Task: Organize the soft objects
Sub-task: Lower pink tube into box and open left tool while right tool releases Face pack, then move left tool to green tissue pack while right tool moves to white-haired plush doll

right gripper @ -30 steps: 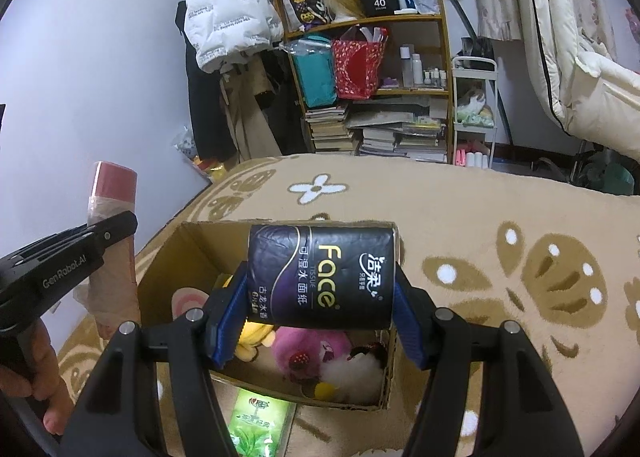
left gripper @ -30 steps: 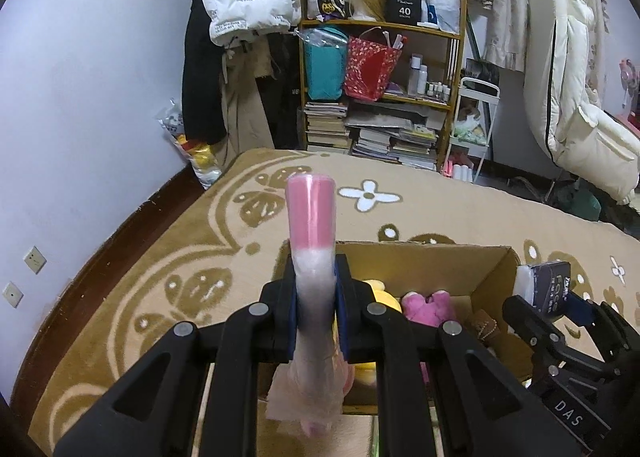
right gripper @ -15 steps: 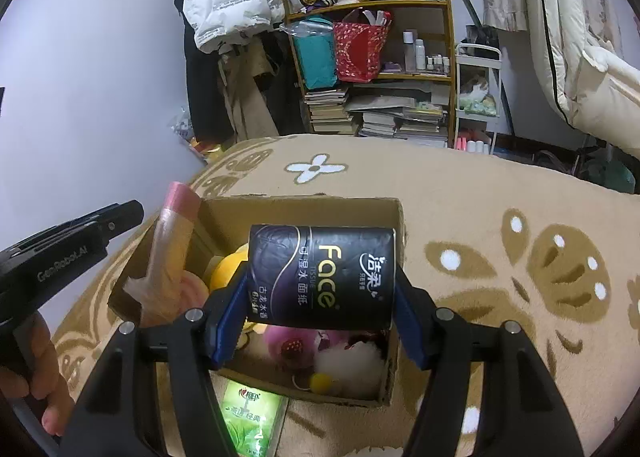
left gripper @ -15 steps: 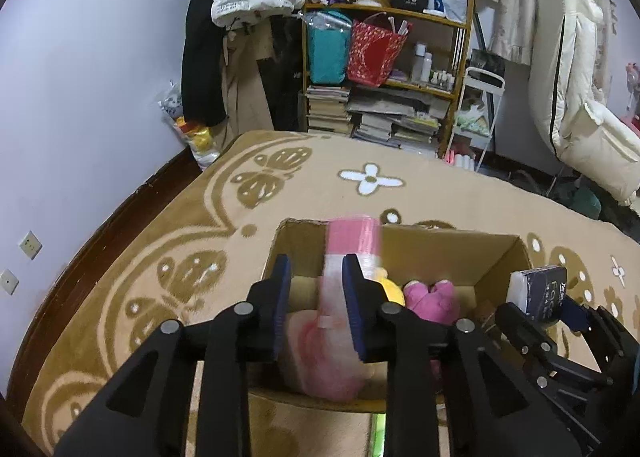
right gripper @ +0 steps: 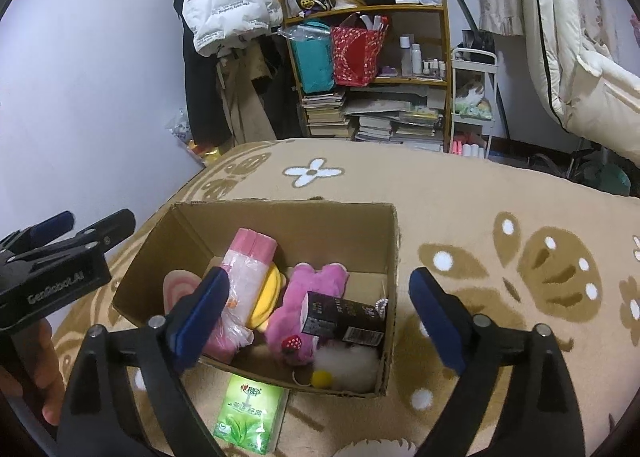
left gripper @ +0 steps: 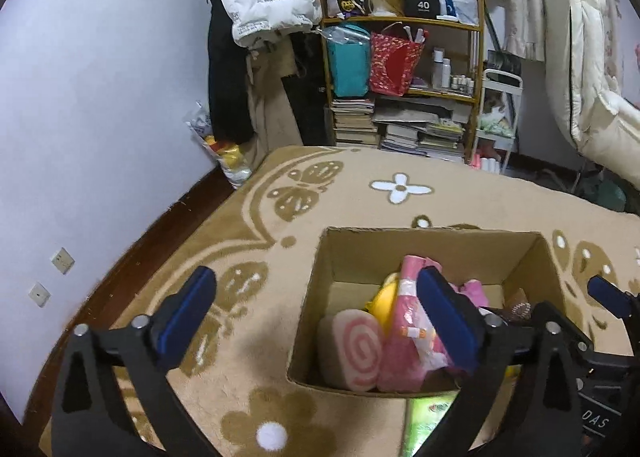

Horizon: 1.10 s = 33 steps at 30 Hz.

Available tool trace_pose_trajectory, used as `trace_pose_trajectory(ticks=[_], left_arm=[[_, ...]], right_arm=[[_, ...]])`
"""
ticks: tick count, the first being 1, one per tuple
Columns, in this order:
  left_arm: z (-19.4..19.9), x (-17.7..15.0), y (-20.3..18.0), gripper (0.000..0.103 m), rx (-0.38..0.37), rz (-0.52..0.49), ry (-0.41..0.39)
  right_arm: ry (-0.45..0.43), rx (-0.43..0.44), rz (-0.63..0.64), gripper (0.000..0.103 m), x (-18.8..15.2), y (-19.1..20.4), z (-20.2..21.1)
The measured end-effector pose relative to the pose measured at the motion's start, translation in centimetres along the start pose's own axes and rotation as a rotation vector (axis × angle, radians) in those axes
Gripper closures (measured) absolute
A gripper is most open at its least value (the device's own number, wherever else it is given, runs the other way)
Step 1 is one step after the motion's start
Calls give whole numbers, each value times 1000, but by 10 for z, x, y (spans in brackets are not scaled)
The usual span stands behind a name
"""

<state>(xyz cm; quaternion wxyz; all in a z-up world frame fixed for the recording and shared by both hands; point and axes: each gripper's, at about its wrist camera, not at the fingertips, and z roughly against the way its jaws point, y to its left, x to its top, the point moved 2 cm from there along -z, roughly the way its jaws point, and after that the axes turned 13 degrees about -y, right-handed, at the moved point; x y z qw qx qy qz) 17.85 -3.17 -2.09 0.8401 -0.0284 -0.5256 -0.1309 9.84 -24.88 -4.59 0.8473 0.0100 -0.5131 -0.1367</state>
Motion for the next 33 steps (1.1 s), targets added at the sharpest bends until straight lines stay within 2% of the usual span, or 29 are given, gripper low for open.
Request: trace_pose_trajectory(ticks=[2,5,14,33], left_arm=[[4,-1,1,2,-23,5,-1],[10,-2,-1,0,2,-17,-1],[31,-11,3,0,30,-12,25],[69,-20,1,0,17,-35,34]], right_arm=[[-8,-3,-1,2,1,0,4],[-24,1,7,0,3,1,10],[-22,-15,3,0,1,0,26],[-10,-65,-12,0,-10,-11,72]])
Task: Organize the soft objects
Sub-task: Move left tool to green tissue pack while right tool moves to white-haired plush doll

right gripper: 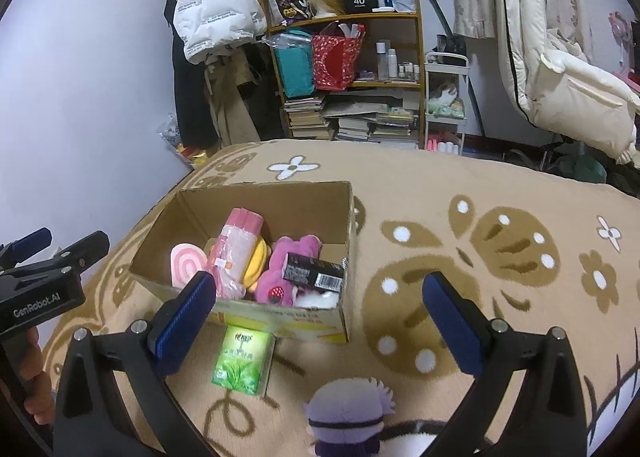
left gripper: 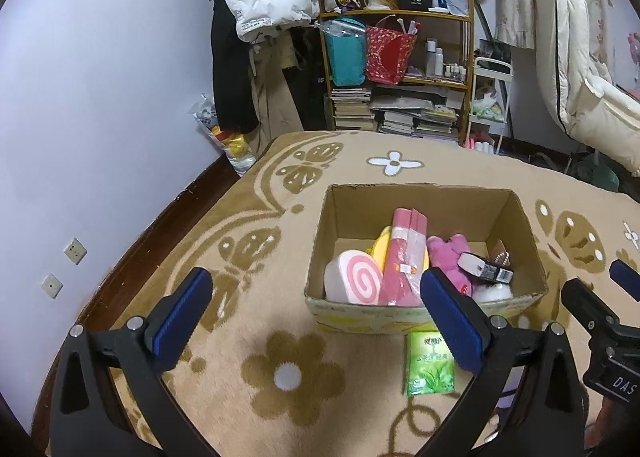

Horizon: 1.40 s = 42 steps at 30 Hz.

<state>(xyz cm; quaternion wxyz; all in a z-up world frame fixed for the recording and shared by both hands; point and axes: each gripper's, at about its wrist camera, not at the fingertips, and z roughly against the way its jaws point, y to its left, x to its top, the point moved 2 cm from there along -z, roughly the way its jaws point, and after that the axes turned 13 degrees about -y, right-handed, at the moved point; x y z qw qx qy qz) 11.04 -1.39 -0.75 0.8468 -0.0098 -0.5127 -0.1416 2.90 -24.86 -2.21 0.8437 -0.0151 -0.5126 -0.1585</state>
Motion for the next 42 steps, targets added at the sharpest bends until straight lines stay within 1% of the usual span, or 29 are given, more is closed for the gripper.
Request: trace_pose_trajectory(ticks=[3,5,10,16,18,25,32,34,36,39,42], left_arm=[[3,-4,-5,0,5,-21,1],[4,-8,-6,0,7,-27,10],[5,-15,-7,0,-16,-16,42],[-7,-31,-10,0,-52,-1,116],[-12,-37,-12,1,-71,4,143],[-23,-53,-27,0,-116,-17,196],[-35,-64,-39,0,-137,-38,246],[-38,-67,-42,0,-147,-45,257],[-41,-70,-46,0,-160,-49,269],[-45,-74,-50,0,-178,-50,289],[-48,-78,-55,0,-177,-74,297]], right_arm=[[9,-2,-25,0,-1,-4,5],[22,-5,-68,0,-5,-10,9],[62,-27,-126,0,-15,-23,12],[113,-50,-170,0,-26,-36,8],[144,-60,-162,0,-34,-37,4],[250,-88,-114,0,-53,-34,-10],[354,-105,-65,0,-71,-31,-22],[375,-114,-46,2,-76,-30,-25],[416,-122,-26,6,-83,-29,-31],[464,-128,-22,7,-92,-30,-37],[499,-128,-26,7,-99,-32,-42]])
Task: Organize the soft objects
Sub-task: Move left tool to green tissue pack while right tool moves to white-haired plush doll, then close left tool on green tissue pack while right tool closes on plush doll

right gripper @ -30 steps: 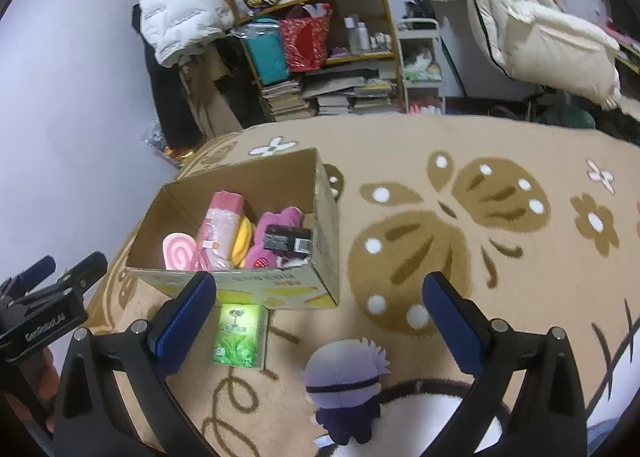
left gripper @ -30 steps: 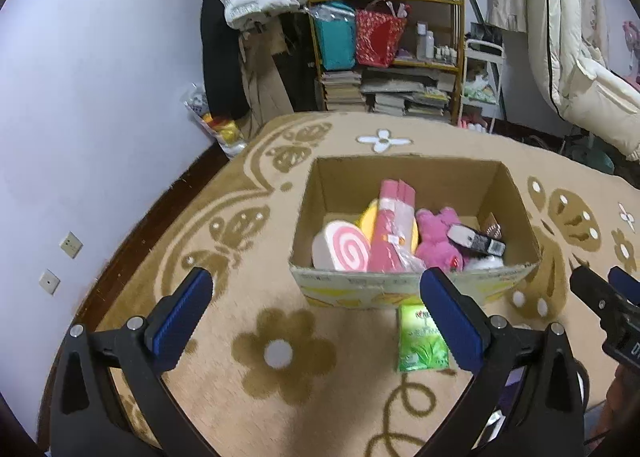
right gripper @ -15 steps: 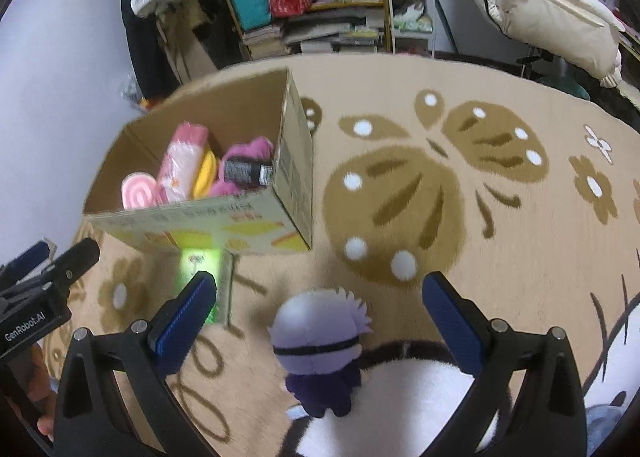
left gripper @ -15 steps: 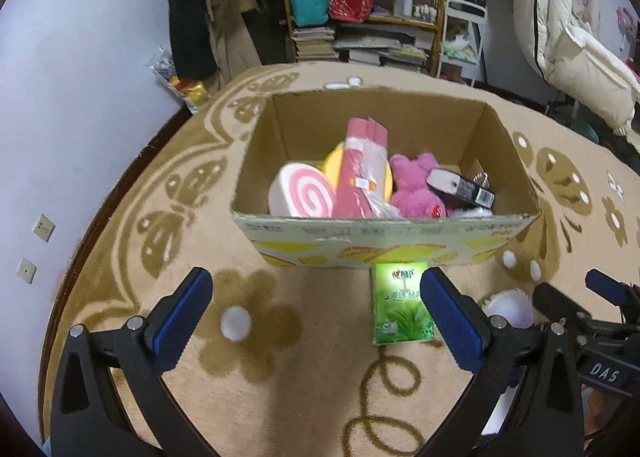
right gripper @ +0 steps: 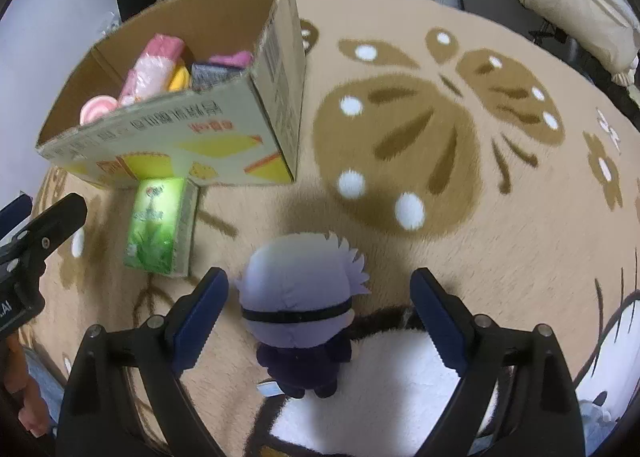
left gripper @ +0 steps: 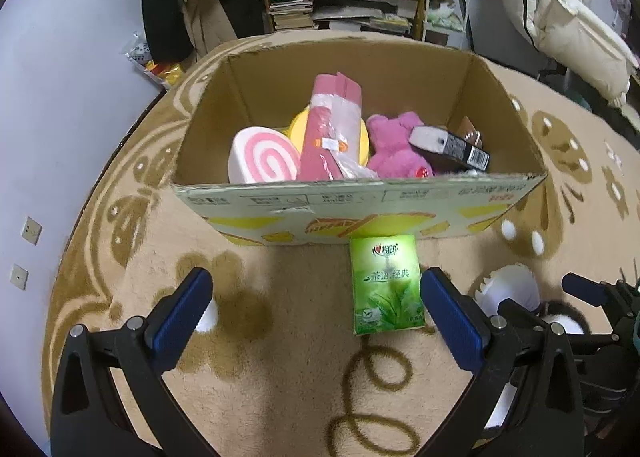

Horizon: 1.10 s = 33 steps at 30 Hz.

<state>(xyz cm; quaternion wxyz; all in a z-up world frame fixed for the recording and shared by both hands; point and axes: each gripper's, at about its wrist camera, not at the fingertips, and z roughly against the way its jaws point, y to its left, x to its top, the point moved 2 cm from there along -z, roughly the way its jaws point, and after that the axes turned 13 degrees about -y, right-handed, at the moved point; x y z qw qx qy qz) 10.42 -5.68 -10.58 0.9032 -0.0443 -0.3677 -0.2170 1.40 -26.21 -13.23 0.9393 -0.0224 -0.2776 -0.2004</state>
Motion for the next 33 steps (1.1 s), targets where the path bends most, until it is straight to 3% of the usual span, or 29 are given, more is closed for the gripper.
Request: trace_pose_trajectory(ticks=[9,12,33], left_arm=[[-20,-12,-13,0,-72,2,31],[-31,-17,-15,0,-110,21,44],[-76,-35,-44,3,-69,-41,128]], right_arm=[[100,14,-11,7,-15,3,-23],[122,10,-1,12,-19,5,-28],[161,-20,61,15,-37,22,-49]])
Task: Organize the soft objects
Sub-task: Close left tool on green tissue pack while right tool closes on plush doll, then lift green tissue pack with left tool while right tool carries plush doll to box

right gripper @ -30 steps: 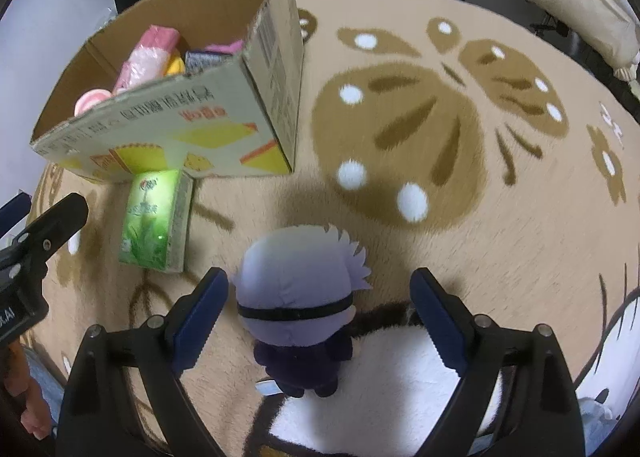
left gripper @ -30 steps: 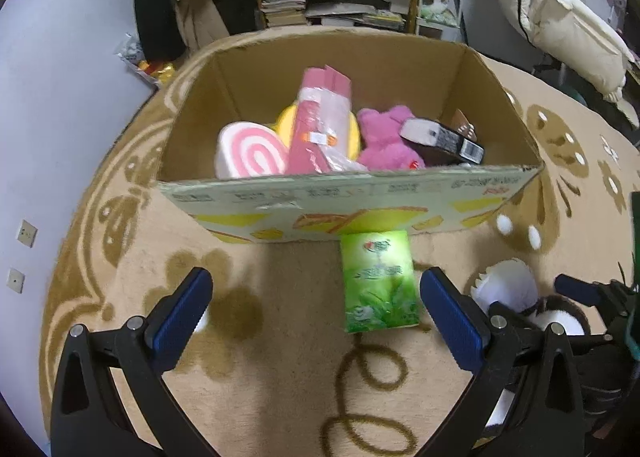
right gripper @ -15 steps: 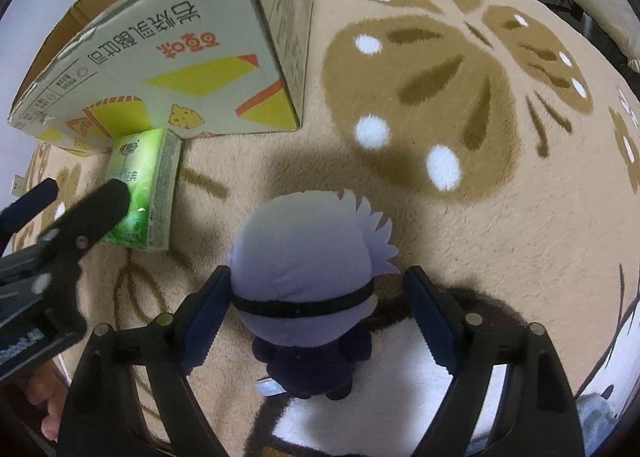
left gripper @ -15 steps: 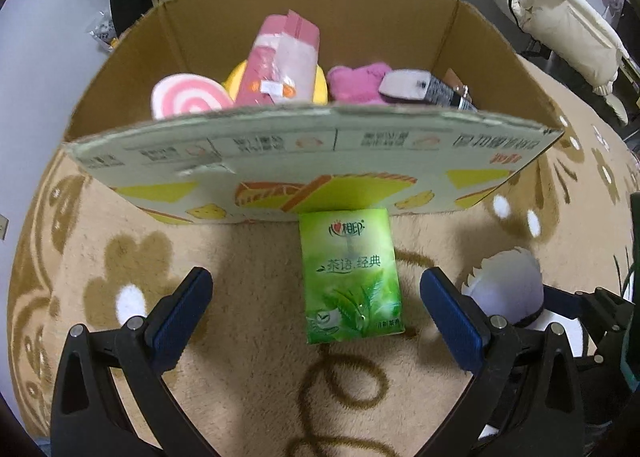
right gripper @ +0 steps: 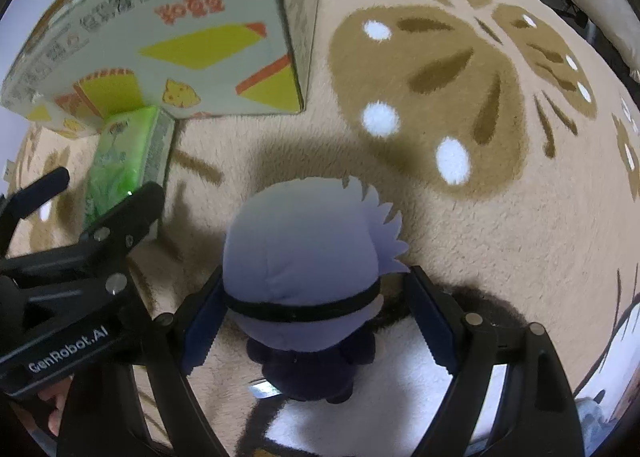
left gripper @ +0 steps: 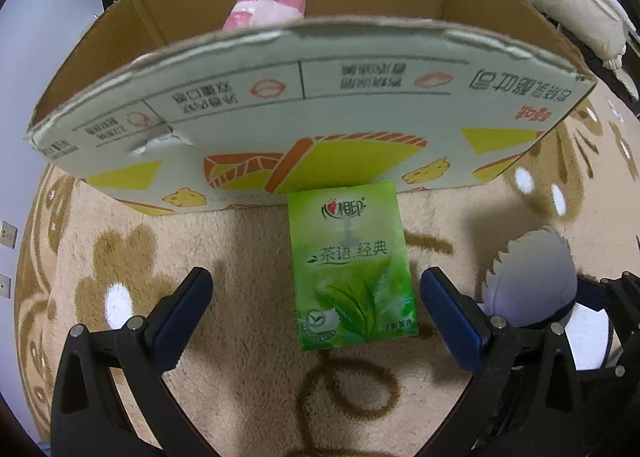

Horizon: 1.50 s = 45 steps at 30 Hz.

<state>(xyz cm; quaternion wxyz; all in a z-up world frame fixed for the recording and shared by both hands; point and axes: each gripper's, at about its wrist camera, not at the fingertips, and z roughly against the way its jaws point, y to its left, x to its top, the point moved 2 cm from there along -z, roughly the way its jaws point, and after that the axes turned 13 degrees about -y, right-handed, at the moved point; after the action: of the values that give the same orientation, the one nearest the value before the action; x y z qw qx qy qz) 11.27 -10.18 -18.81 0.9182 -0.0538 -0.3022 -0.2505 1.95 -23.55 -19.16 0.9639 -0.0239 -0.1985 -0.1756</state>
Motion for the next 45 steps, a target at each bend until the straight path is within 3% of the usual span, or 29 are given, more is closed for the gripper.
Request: trace_pose_trajectory(ticks=[4,6,9,20,38,45], left_arm=[[-6,0,-3,23,-11,6,11],[-10,2,-6,34,-22,7,5],[-11,3,-11,50,-22,-13,-8],[-4,-6,-2,50,-21,22,-13],[52,-12,13,50,-4,55,-67],[77,-10,18,50,22,50,-92]], right_arm=[[-12,-3,25,23,-2,8,0],[-15,9,27,32,-3,11,2],[-17,12,41,33,-4,16,2],[-29,35,-4,35,3,9,8],[-143,32,-73,37,22,-20,41],[-271,45,-50,37,30,-9,65]])
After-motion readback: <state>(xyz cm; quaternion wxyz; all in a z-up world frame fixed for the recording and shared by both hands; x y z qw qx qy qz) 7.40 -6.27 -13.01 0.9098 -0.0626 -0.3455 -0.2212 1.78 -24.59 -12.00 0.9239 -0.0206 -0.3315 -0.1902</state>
